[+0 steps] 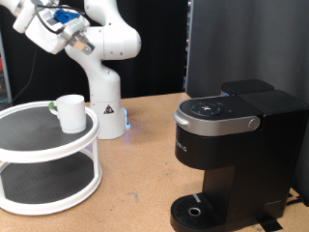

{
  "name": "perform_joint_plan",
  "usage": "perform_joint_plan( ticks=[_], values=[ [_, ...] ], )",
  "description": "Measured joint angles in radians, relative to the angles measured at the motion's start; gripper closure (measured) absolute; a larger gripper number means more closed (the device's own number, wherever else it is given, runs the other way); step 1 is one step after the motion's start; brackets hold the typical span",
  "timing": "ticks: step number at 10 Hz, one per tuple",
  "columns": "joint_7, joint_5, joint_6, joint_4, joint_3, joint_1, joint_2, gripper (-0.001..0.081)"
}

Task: Make a cup of coffee with the keurig machine

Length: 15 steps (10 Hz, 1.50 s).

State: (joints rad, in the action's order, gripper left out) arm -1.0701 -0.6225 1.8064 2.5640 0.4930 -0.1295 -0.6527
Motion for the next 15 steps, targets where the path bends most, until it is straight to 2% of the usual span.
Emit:
perform_joint_plan(
  ticks=[3, 4, 7, 11, 15],
  values=[
    [-0.082, 0.132, -0.167, -0.009, 0.08, -0.041, -0.035, 0.0805],
    [-0.097, 0.15, -0.193, -0.012, 0.095, -0.045, -0.045, 0.0805],
    [-0.092, 0.143, -0.195, -0.01, 0.114, -0.047, -0.044, 0.0805],
    [-0.133, 0.21, -0.313, -0.047, 0.216, -0.072, -0.046, 0.0805],
    [-0.149, 0.265, -0.332, -0.063, 0.255, -0.091, -0.049, 0.0805]
  ],
)
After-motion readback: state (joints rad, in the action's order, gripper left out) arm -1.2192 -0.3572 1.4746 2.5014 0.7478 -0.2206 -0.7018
